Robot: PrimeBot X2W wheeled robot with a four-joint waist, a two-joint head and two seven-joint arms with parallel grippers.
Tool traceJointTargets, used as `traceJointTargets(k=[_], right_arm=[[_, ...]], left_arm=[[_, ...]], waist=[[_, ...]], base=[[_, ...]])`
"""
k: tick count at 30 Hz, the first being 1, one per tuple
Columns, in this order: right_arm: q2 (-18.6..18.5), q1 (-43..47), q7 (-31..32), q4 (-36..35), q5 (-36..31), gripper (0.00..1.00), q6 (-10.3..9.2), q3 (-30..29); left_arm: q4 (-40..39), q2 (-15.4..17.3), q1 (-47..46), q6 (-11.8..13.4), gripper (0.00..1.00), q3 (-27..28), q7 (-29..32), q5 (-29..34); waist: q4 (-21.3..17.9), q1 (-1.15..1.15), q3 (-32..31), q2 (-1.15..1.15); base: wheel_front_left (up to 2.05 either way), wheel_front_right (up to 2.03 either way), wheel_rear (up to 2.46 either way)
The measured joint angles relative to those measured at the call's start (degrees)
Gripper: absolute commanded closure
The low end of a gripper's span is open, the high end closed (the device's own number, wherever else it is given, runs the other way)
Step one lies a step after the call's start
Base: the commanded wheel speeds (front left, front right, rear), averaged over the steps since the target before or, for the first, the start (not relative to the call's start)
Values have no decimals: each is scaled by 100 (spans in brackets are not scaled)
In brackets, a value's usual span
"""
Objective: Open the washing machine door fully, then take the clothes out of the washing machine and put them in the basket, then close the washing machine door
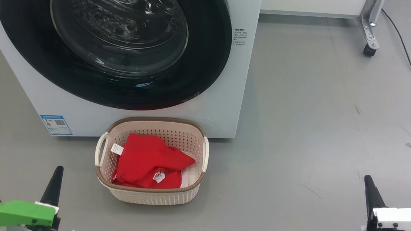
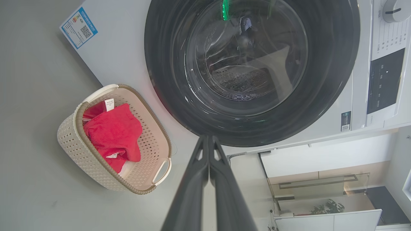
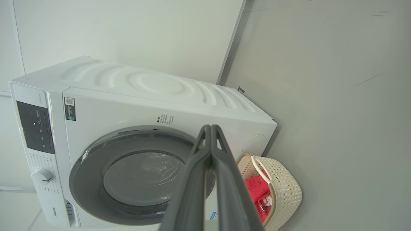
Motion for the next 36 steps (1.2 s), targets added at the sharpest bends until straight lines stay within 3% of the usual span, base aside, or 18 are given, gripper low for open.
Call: traceJointTargets(k=[17,36], right_arm=[[36,-225,257,164,1032,100,198,-277],[40,-274,264,205,1040,100,199,-288]], left_arm=[[111,-34,-135,-108,100,296,244,-1062],[135,-38,-183,-109,100,301,244,-1063]], waist=[[-76,0,-16,0],[-76,0,-18,0]], base=[[0,0,0],[0,0,0]])
